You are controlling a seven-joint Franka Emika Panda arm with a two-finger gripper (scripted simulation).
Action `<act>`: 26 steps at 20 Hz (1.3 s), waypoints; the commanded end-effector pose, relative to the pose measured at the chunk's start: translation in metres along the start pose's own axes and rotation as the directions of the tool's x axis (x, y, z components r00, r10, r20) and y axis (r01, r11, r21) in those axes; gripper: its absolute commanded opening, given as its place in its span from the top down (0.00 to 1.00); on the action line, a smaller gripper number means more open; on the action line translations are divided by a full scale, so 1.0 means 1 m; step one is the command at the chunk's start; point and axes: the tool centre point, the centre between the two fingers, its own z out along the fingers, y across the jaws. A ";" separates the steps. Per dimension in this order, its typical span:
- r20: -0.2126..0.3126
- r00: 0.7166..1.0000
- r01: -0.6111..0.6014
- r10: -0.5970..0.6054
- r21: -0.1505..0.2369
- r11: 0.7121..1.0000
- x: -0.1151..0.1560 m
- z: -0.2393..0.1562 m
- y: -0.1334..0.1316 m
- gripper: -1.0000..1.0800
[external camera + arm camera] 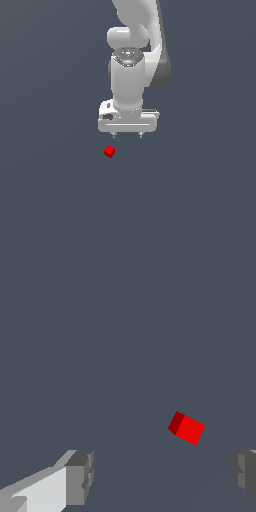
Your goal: Pick up the red cube and move it to a goal position.
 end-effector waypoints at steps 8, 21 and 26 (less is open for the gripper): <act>0.006 0.999 -0.051 0.051 -0.001 0.999 -0.002 0.020 0.011 0.04; 0.038 0.937 -0.348 0.348 -0.013 0.938 -0.023 0.134 0.070 0.04; 0.046 0.906 -0.421 0.421 -0.016 0.907 -0.032 0.164 0.084 0.04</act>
